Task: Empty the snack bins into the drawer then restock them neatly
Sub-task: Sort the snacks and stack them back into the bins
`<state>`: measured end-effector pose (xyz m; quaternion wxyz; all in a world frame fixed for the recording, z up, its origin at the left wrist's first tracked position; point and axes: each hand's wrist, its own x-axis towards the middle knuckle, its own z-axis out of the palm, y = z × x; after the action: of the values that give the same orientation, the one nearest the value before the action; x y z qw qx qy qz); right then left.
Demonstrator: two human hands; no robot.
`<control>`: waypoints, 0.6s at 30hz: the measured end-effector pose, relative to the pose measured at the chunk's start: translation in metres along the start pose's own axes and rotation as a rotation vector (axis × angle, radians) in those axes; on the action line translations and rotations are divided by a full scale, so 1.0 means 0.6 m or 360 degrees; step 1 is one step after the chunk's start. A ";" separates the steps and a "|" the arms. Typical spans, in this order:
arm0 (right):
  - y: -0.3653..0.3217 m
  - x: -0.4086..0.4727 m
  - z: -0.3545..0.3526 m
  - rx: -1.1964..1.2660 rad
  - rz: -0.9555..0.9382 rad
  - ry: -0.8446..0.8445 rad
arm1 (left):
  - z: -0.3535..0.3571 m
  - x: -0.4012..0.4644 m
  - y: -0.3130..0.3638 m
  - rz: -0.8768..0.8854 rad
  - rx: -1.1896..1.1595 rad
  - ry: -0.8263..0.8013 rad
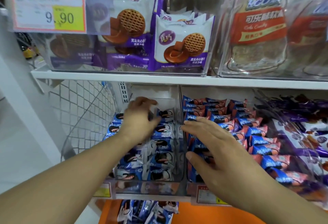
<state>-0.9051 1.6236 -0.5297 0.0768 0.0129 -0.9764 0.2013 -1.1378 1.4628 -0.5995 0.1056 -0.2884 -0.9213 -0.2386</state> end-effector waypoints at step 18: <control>-0.003 0.001 0.001 0.0035 -0.0013 0.0034 | -0.041 -0.056 0.015 0.0367 -0.0226 -0.0484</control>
<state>-0.9058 1.6215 -0.5294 0.0879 0.0157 -0.9732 0.2119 -1.1039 1.4411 -0.5861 -0.0285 -0.4315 -0.8683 -0.2429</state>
